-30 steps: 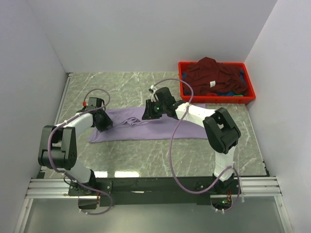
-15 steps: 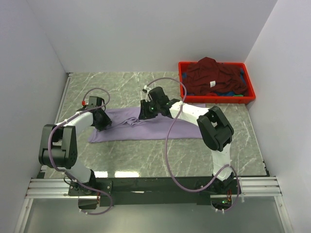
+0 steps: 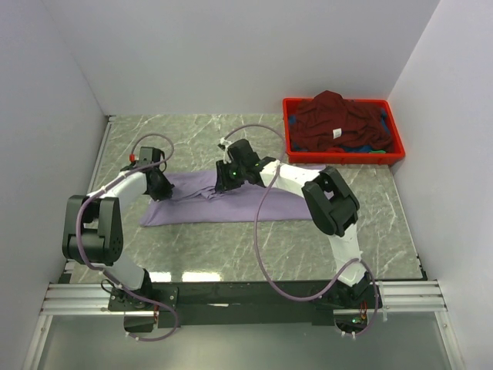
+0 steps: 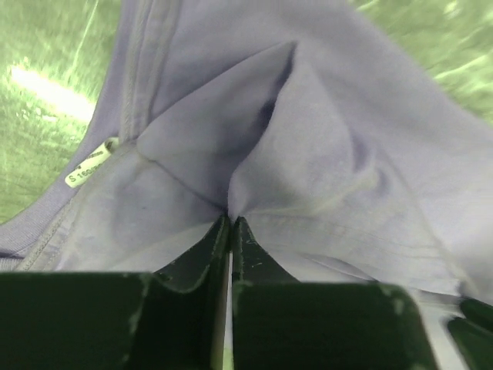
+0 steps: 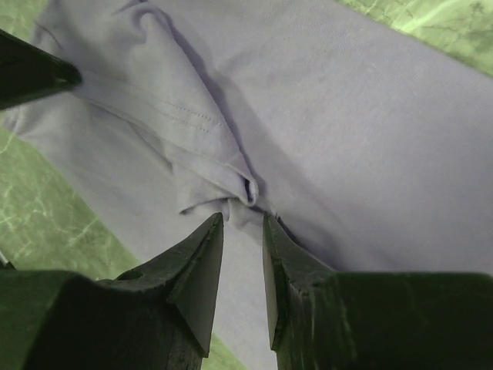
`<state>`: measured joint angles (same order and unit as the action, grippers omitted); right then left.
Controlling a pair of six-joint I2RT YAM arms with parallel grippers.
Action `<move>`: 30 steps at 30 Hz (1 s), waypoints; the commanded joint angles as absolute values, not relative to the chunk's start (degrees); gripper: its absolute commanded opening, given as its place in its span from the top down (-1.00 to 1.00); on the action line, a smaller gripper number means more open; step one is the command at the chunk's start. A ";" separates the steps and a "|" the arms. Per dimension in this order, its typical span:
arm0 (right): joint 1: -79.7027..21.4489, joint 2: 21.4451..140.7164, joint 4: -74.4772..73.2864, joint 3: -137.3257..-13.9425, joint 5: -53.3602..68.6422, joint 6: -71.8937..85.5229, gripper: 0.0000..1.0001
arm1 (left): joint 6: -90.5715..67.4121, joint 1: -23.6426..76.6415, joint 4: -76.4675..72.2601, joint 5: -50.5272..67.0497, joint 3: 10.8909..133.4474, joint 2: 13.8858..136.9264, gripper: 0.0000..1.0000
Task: Fold and stack the t-shirts
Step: Fold the tshirt
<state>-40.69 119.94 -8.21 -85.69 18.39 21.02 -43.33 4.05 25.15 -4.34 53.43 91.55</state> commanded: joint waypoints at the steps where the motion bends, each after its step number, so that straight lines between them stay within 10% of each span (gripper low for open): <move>1: -41.40 121.72 -8.35 -89.29 17.49 19.25 0.31 | -42.01 3.60 26.10 -3.69 57.91 91.14 0.88; 13: -41.57 125.24 -8.97 -92.99 19.51 17.58 0.32 | -41.13 3.08 27.16 -2.11 61.17 92.99 0.88; 23: -41.49 124.90 -10.46 -94.74 18.38 15.82 1.00 | -40.96 2.29 28.39 -1.93 64.86 93.96 0.91; 30: -41.48 124.80 -14.76 -99.40 11.88 10.38 1.00 | -40.43 0.88 29.09 -1.85 69.43 95.89 0.96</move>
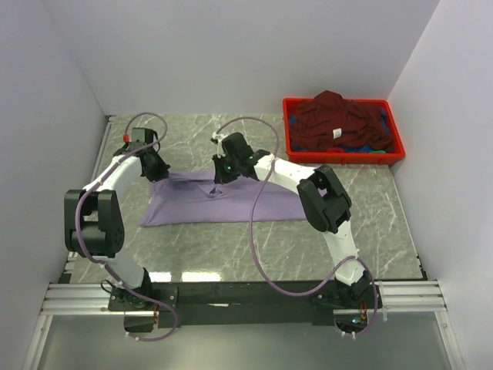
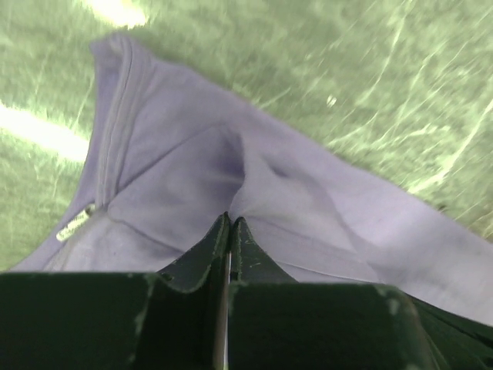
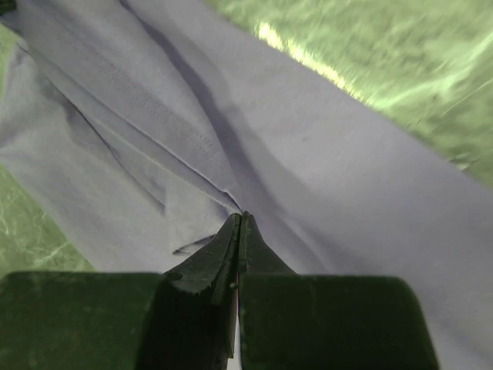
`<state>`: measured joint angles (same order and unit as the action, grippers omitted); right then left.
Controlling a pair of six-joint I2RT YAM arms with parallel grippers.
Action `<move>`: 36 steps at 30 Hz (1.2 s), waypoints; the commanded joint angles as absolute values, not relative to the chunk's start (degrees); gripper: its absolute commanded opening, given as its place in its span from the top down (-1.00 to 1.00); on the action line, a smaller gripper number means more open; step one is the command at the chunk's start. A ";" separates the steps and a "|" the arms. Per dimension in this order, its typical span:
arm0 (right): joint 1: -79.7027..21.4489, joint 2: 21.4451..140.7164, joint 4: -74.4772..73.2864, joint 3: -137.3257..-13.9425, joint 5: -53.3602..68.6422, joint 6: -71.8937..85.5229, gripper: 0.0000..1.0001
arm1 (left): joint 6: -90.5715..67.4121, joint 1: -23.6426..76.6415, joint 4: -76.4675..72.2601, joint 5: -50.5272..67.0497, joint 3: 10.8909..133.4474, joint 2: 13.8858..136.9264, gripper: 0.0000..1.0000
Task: Fold and stack the t-shirts
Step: Fold the tshirt
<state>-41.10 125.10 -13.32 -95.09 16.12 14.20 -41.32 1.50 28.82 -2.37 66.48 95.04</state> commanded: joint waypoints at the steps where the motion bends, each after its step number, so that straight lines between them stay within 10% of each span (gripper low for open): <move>1: -41.57 125.24 -16.24 -100.88 11.34 9.07 1.00 | -40.34 0.79 29.18 -1.76 69.69 96.50 0.96; 36: -50.62 123.40 -27.07 -105.38 -9.49 -2.10 0.99 | -39.99 -2.90 29.88 1.67 68.82 97.12 0.95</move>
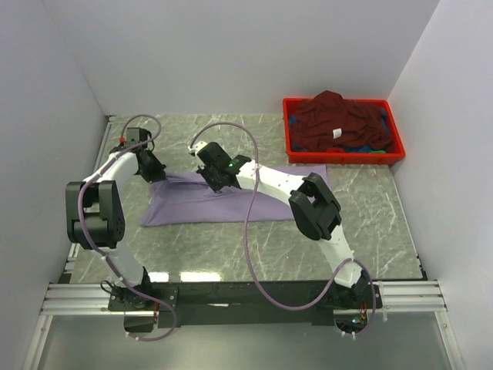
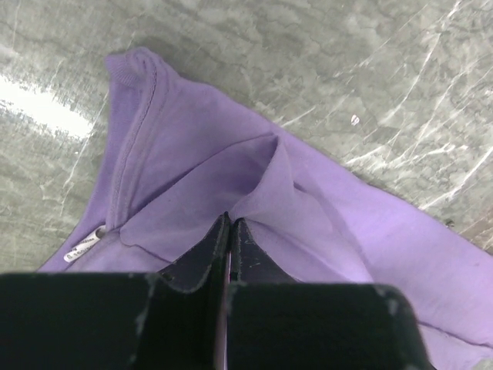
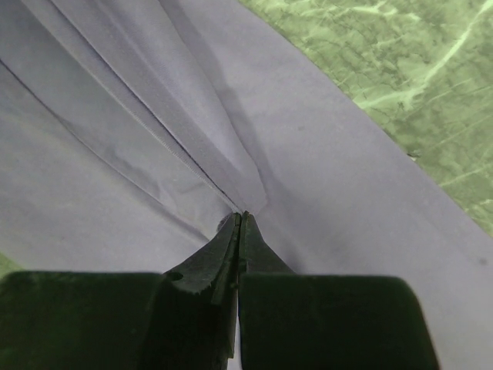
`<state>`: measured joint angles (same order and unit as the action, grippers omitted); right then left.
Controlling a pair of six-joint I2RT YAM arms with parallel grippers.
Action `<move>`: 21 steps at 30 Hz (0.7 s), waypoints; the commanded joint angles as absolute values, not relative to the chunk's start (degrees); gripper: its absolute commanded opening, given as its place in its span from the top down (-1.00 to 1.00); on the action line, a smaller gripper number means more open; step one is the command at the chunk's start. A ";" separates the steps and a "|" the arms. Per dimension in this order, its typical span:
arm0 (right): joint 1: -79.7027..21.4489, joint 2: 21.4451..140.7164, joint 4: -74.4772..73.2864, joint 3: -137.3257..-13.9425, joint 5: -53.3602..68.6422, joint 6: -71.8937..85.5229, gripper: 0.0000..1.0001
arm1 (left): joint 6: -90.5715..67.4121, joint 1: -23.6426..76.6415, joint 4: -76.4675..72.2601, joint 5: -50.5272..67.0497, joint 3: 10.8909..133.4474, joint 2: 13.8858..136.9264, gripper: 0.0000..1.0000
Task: Fold and stack the t-shirts
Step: Fold the tshirt
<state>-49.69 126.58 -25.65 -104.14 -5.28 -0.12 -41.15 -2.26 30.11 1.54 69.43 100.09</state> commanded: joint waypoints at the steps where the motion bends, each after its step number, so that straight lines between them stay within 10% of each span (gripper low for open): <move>1: -50.80 123.31 -27.07 -105.29 -10.28 -2.37 0.99 | -39.99 -2.90 29.71 1.84 68.47 97.29 0.95; 17: -54.67 123.84 -28.30 -103.27 -13.10 -4.40 0.93 | -39.73 -2.99 28.13 0.53 64.96 99.40 0.87; 21: -54.58 123.05 -28.48 -102.05 -10.64 -3.43 0.66 | -39.99 -2.99 28.04 0.18 64.16 99.67 0.74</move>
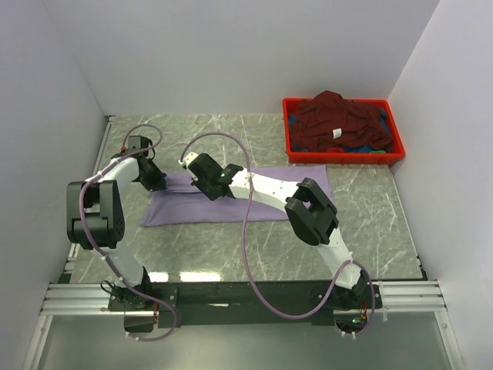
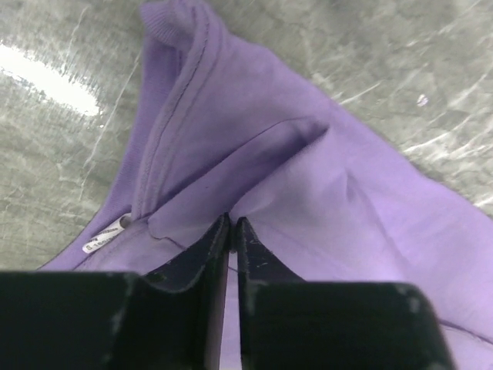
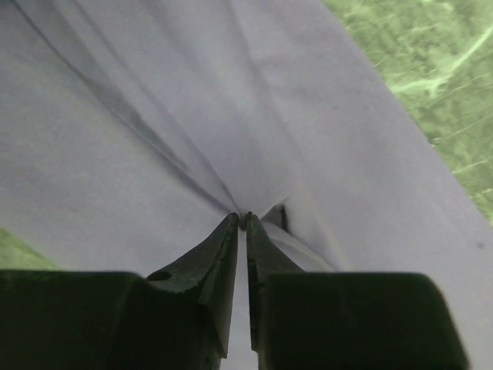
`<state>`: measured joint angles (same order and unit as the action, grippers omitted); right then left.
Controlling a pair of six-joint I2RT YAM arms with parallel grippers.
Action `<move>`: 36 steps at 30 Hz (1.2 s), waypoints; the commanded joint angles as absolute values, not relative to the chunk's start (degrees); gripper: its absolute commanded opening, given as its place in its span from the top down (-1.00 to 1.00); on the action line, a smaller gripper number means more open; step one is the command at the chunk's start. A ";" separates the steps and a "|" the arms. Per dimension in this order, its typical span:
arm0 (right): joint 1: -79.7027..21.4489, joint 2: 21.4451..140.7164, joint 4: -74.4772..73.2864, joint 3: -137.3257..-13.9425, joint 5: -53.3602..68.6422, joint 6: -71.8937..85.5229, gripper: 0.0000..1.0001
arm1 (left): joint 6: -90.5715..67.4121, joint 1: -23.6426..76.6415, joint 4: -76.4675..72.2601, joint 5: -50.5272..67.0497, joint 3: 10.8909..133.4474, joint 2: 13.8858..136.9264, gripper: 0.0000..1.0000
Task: Fold and stack the t-shirts
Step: Fold the tshirt
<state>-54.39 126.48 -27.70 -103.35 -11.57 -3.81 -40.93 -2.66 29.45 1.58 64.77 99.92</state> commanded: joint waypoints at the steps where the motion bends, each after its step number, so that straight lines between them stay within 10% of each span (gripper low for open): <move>1: -54.67 122.61 -28.48 -101.95 -9.94 -3.25 0.61 | -40.08 -2.99 28.12 0.18 63.99 99.58 0.70; 15: -51.16 109.87 -27.43 -91.78 -5.21 4.21 0.42 | -39.64 -2.81 30.41 -0.89 63.81 91.06 0.05; 36: -27.86 91.67 -3.35 -56.00 22.15 22.85 0.43 | -48.51 11.69 1.33 20.12 56.87 98.25 0.74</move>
<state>-28.71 95.13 -9.45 -57.47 18.50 20.78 -45.95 11.49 9.17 15.57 58.22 96.03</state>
